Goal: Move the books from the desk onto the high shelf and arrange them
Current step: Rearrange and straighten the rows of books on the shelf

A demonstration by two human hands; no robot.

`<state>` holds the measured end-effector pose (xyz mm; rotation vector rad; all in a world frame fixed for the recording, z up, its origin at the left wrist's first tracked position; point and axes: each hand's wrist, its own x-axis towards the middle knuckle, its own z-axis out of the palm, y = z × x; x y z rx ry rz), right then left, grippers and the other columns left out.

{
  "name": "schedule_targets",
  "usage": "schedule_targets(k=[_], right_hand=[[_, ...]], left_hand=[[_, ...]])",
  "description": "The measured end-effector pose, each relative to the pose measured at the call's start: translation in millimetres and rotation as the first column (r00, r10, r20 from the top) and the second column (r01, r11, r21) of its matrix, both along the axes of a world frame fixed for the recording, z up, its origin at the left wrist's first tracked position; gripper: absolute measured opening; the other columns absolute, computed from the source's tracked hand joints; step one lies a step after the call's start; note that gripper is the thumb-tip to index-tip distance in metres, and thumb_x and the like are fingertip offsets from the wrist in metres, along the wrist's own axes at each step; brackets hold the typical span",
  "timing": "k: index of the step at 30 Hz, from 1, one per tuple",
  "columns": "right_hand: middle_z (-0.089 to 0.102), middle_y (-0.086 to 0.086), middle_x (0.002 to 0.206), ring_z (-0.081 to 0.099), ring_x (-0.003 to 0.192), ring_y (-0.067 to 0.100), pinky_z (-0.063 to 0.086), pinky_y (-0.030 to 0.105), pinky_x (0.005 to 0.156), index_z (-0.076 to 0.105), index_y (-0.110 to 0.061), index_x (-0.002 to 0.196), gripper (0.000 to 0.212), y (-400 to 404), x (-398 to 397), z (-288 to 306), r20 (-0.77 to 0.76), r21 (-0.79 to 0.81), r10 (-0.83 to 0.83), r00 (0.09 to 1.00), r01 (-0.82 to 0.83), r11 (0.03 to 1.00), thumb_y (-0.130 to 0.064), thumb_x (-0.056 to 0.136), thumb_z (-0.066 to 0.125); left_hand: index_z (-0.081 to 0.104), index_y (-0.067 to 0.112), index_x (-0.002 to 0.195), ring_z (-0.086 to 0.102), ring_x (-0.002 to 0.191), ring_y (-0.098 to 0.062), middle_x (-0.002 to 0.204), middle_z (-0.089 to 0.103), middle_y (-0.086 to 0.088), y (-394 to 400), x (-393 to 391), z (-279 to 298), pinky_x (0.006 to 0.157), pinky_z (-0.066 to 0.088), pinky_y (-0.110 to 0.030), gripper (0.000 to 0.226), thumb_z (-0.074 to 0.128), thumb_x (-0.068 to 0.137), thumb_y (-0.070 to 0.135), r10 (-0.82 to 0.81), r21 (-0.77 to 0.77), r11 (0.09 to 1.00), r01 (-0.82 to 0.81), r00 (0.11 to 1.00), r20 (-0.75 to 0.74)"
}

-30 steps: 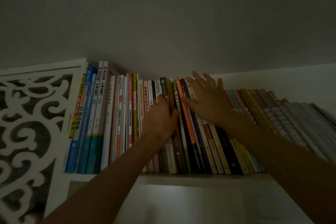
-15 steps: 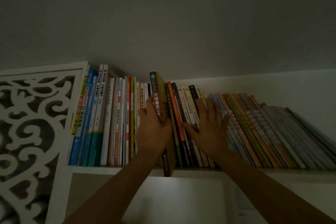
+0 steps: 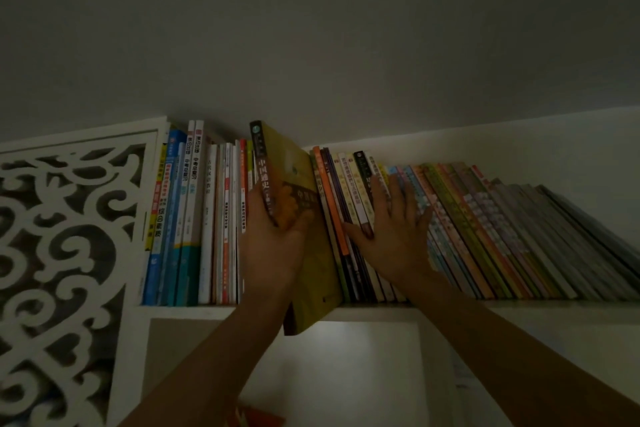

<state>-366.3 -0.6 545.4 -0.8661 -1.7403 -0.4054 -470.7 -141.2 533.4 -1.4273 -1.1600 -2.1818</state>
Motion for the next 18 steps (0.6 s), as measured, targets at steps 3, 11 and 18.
schedule_targets(k=[3, 11, 18], right_hand=[[-0.015, 0.006, 0.157, -0.014, 0.144, 0.027, -0.006, 0.058, 0.111, -0.01, -0.029, 0.149, 0.091, -2.7, -0.7, 1.6, -0.024, -0.007, 0.017, 1.0, -0.018, 1.0, -0.065, 0.085, 0.044], [-0.013, 0.01, 0.157, -0.011, 0.143, 0.035, -0.004, 0.06, 0.111, -0.005, -0.022, 0.15, 0.104, -7.5, -3.2, 10.8, -0.069, -0.012, -0.01, 0.998, 0.009, 1.0, -0.063, 0.077, 0.056], [-0.013, 0.009, 0.157, -0.011, 0.142, 0.04, -0.004, 0.066, 0.107, 0.008, -0.036, 0.149, 0.089, -6.7, 2.5, 11.1, -0.043, 0.064, 0.03, 0.999, -0.027, 0.998, -0.049, 0.079, 0.061]], left_hand=[[0.034, 0.035, 0.135, 0.047, 0.084, 0.008, 0.105, 0.046, 0.022, 0.8, 7.1, -5.7, 0.078, 0.04, -0.019, 0.054, 0.059, 0.09, 0.018, -0.027, -0.018, 0.999, 0.026, 0.999, -0.017], [0.04, 0.031, 0.133, 0.051, 0.102, 0.0, 0.111, 0.051, 0.022, -15.3, 9.0, -11.8, 0.098, 0.043, -0.037, 0.044, 0.051, 0.094, 0.014, 0.019, 0.036, 0.999, -0.019, 1.0, 0.011], [0.042, 0.032, 0.132, 0.05, 0.115, -0.012, 0.12, 0.054, 0.01, -46.2, 8.4, -1.3, 0.094, 0.045, -0.036, 0.042, 0.051, 0.095, 0.015, -0.02, 0.098, 0.995, 0.02, 1.0, -0.009]])
